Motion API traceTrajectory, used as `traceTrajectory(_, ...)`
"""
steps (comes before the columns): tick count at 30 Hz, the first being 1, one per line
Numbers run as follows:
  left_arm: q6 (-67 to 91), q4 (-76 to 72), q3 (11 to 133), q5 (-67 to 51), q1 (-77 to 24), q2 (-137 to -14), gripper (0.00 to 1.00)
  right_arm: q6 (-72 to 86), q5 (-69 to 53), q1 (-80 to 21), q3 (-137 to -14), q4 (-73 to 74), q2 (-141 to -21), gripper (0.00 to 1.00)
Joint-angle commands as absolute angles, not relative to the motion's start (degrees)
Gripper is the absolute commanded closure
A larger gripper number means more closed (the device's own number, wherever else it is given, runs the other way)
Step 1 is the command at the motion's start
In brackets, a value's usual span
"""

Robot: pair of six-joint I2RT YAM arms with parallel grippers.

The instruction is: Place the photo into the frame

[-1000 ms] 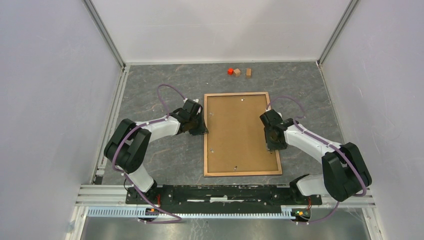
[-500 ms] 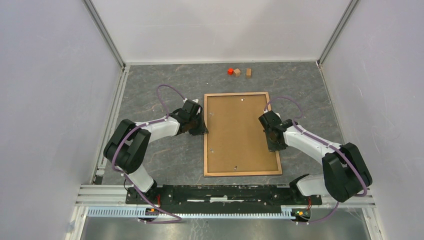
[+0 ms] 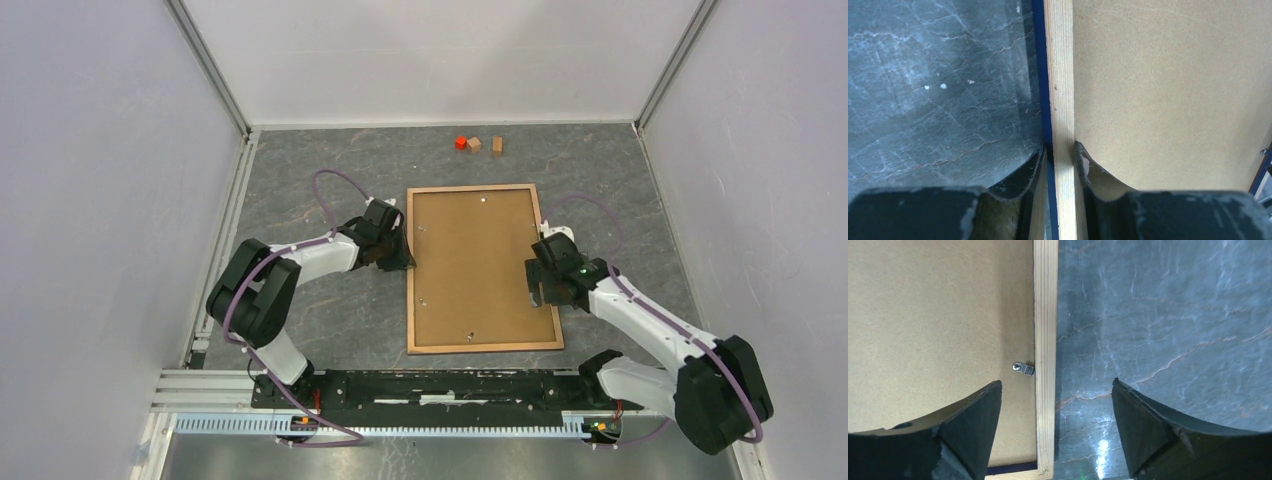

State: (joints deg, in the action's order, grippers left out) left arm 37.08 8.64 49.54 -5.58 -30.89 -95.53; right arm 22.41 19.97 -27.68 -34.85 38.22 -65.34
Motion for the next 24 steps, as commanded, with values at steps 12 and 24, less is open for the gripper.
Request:
traceTrajectory(12, 42.1, 26.6, 44.6, -7.8, -32.3, -76.4, 0.17, 14.6, 4.1, -24.1, -37.9, 20.6, -67.1, 0.02)
traceTrajectory(24, 83.3, 34.1, 44.0, 11.6, -65.5, -67.9, 0.15, 19.1, 8.2, -17.7, -32.6, 16.1, -66.6, 0.25)
